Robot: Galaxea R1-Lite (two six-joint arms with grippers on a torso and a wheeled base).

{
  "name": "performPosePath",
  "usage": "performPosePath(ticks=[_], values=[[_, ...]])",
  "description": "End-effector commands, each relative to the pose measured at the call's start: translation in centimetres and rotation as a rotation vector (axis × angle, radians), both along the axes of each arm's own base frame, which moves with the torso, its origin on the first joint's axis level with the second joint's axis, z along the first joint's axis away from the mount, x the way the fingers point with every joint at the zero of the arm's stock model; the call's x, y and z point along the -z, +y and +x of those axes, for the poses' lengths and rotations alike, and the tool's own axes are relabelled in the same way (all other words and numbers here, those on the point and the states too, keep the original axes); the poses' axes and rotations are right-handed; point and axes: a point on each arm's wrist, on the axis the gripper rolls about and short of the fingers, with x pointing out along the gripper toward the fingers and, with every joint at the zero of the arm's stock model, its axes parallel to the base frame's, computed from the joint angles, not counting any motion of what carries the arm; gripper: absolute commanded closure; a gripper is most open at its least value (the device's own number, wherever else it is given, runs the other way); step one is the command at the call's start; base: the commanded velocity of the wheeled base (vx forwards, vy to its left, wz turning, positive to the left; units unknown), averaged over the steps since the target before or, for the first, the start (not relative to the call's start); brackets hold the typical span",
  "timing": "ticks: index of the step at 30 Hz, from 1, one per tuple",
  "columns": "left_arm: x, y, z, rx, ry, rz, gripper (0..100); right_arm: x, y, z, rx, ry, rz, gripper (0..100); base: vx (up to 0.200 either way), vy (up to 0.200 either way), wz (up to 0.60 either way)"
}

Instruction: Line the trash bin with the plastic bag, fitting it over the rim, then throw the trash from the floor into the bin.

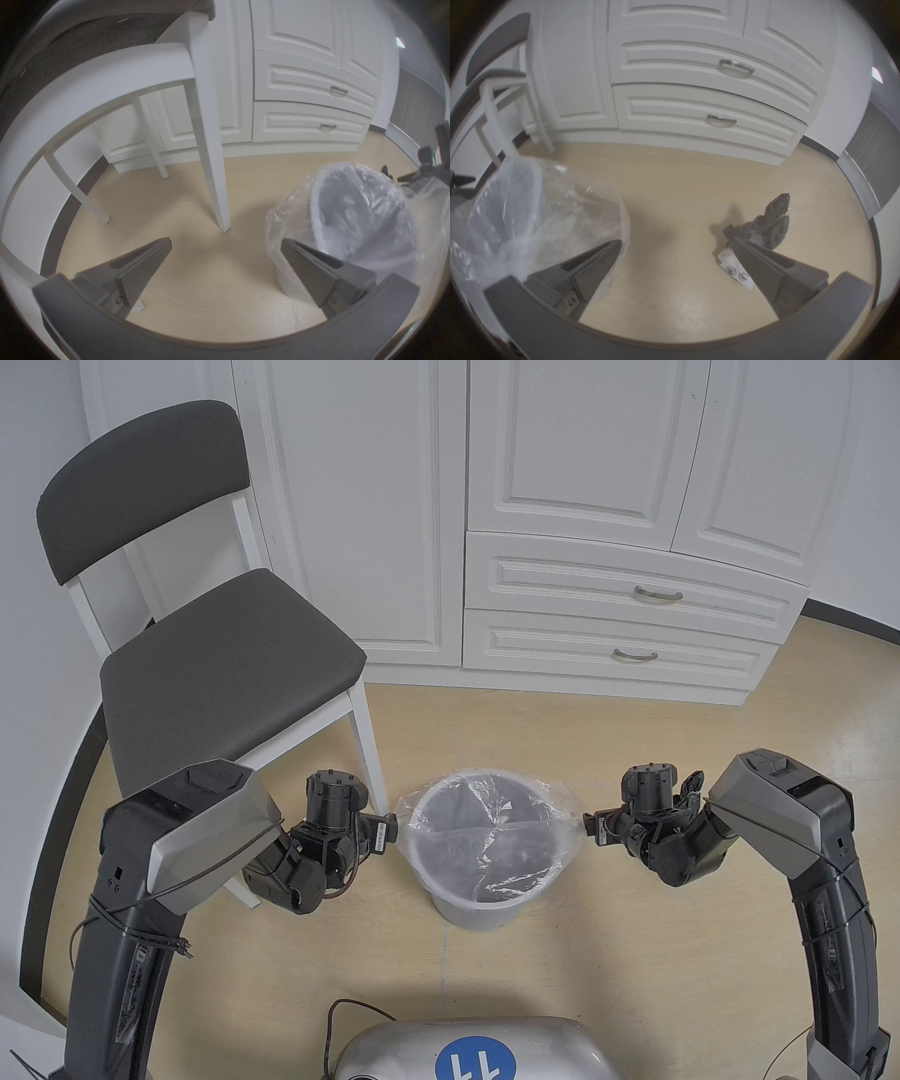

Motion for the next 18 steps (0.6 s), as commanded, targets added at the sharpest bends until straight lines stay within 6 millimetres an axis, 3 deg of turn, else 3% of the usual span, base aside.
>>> performPosePath(ticks=[1,7,18], values=[[-1.6,0.4,-1.3,0.037,0.01,0.025,0,-2.6,0.2,-1.8,-0.042,0.016,-0.036,0,0.0,0.0,0.0],[-2.0,0.3,-1.9,0.046,0.02,0.031,0,-3.3,-0.1,-3.0,-0.091,0.045,-0.019,0,0.0,0.0,0.0],[-3.4,0.1,-3.0,0.064,0.009,0.022,0,-8.6,-0.3,-4.9,-0.101,-0.038,0.004,0,0.0,0.0,0.0]])
